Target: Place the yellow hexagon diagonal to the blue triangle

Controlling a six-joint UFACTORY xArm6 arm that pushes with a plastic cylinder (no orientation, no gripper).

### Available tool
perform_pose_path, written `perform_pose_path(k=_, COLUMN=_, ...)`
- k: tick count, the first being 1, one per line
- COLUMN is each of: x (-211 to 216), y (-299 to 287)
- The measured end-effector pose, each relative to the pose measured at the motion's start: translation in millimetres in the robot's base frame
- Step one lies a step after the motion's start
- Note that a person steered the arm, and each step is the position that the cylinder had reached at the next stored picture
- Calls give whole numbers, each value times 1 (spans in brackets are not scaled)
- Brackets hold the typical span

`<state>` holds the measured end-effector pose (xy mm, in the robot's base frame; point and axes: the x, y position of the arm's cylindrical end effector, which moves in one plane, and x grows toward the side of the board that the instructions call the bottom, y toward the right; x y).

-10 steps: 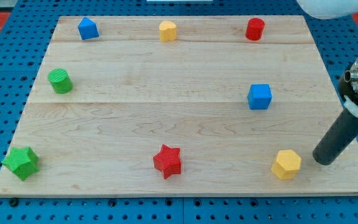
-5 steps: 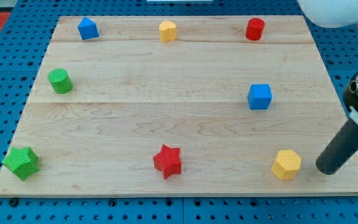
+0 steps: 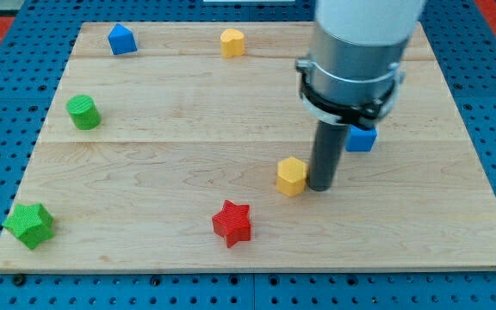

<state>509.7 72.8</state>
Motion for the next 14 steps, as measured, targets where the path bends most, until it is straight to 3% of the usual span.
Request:
perform_pose_path(k=3, x=-2, y=-103)
perform_pose_path(k=6, x=-45, y=-184)
perform_pose_path(k=9, x=-106, y=-177)
perform_pose_path(k=13, x=-144, y=-179)
perform_pose_path(k=14, x=-141, y=-148)
